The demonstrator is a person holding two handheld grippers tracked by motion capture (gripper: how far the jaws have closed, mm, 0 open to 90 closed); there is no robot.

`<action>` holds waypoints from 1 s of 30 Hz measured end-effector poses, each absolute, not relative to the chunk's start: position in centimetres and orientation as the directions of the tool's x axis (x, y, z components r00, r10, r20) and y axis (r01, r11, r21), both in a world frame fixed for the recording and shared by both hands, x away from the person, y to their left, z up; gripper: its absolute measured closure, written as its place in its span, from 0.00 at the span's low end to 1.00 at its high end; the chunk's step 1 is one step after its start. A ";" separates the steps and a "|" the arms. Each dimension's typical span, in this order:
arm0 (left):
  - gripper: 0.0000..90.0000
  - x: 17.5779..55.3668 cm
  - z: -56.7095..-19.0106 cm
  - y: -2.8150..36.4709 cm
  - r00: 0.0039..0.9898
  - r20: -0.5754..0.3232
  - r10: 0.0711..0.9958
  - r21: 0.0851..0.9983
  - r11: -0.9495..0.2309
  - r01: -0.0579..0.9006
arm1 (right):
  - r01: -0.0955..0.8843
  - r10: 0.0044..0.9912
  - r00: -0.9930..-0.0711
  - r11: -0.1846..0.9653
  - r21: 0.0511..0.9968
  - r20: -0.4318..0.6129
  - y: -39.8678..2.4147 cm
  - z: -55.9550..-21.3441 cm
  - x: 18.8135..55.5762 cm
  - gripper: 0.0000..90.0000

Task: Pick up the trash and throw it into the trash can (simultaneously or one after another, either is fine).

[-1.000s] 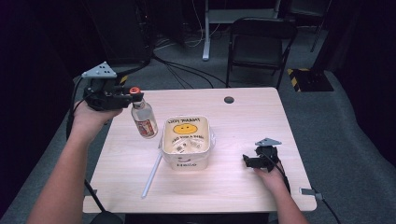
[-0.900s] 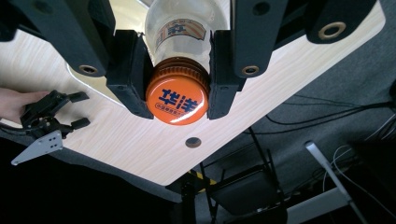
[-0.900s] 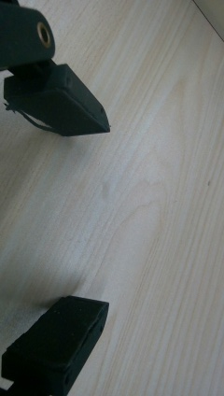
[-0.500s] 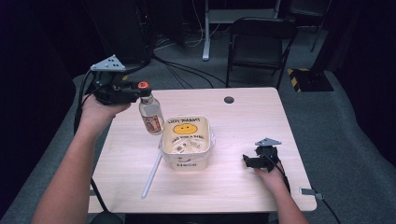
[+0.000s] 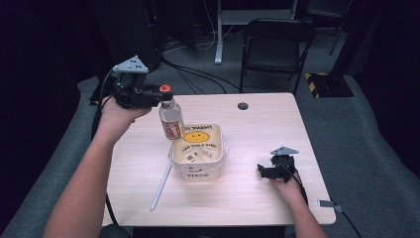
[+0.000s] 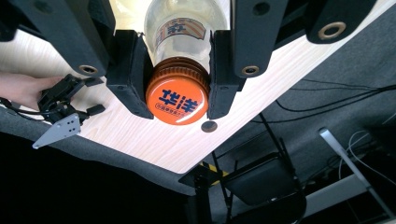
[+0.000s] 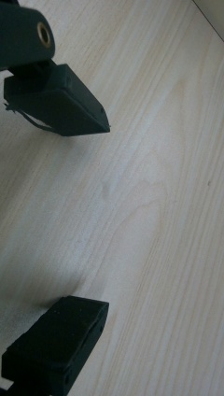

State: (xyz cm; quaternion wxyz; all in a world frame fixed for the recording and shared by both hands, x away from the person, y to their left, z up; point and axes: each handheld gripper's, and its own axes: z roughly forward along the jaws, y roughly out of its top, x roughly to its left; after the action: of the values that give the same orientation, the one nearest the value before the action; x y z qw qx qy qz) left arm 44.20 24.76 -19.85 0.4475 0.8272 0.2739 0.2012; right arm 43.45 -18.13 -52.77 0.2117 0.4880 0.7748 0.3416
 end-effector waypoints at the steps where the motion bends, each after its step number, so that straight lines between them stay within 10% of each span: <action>1: 0.70 44.3 -19.9 24.6 0.770 0.087 0.632 0.850 -0.451 0.274 | 0.612 0.901 -0.434 0.290 0.736 0.005 -18.1 -52.8 43.5 0.13; 30: 0.70 45.9 -23.1 21.6 0.778 0.081 0.623 0.838 -0.465 0.286 | 0.611 0.900 -0.435 0.290 0.737 0.007 -18.1 -52.8 43.5 0.13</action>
State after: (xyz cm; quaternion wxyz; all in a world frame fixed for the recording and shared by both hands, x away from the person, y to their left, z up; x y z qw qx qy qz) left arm 45.90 21.55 -23.07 0.4394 0.8341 0.2726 0.1920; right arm 43.53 -18.09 -52.77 0.2113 0.4876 0.7747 0.3426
